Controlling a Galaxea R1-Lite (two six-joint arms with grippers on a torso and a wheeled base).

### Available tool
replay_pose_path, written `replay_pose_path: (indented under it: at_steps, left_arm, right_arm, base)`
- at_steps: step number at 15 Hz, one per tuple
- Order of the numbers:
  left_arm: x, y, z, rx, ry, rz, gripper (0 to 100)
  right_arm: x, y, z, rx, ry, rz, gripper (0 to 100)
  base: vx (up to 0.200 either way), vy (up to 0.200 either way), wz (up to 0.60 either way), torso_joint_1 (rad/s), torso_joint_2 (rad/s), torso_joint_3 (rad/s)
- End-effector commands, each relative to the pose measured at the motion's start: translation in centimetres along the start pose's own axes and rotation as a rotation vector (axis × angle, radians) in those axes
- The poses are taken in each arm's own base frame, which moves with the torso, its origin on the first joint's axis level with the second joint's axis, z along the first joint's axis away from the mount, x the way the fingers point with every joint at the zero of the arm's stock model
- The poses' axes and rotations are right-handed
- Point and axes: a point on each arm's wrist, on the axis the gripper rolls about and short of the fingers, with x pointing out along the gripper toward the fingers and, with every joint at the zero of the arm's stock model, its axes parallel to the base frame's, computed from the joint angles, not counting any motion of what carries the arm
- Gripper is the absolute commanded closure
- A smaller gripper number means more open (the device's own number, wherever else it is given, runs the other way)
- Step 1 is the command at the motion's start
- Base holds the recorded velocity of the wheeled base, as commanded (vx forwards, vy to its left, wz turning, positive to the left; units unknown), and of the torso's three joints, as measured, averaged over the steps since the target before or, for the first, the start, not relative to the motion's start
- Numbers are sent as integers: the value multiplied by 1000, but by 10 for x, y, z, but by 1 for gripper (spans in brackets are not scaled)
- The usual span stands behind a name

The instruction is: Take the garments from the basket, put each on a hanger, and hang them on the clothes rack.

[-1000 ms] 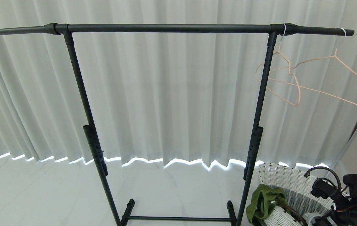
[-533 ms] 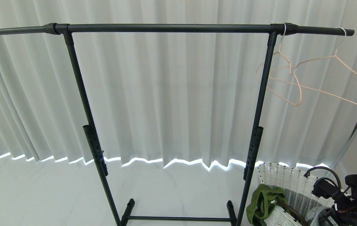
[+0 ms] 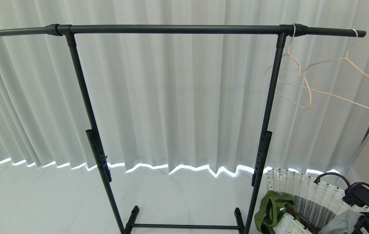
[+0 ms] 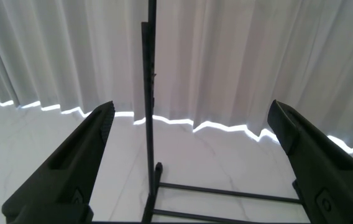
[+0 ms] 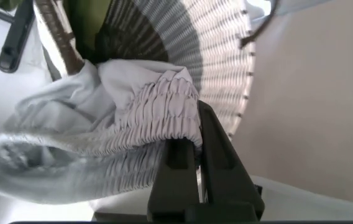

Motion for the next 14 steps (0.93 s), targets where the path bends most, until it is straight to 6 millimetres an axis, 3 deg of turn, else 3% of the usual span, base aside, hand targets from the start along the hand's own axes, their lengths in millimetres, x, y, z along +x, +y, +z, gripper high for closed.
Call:
replay_pose_path:
  at_steps: [1,3,7,10,14]
  left_arm:
    - [0,0,0,2,2,1,0]
    - [0,0,0,2,2,1,0]
    - [0,0,0,0,2,1,0]
    - [0,0,0,-5,2,1,0]
    - [0,0,0,0,2,0,0]
  right_arm:
    - [-50,-19,20,6,-126,-116,100]
    - [-88,-35,35,8,-137,-136,100]
    - [-158,-47,47,2,-161,-136,100]
    - [-183,-45,49,-18,-246,-173,100]
    - [-192,-44,52,-39,-301,-172,100]
  base:
    - [0,0,0,0,0,0]
    - [0,0,0,0,0,0]
    - [-200,0,0,5,2,-2]
    - [-200,0,0,-1,6,2]
    - [0,0,0,0,0,0]
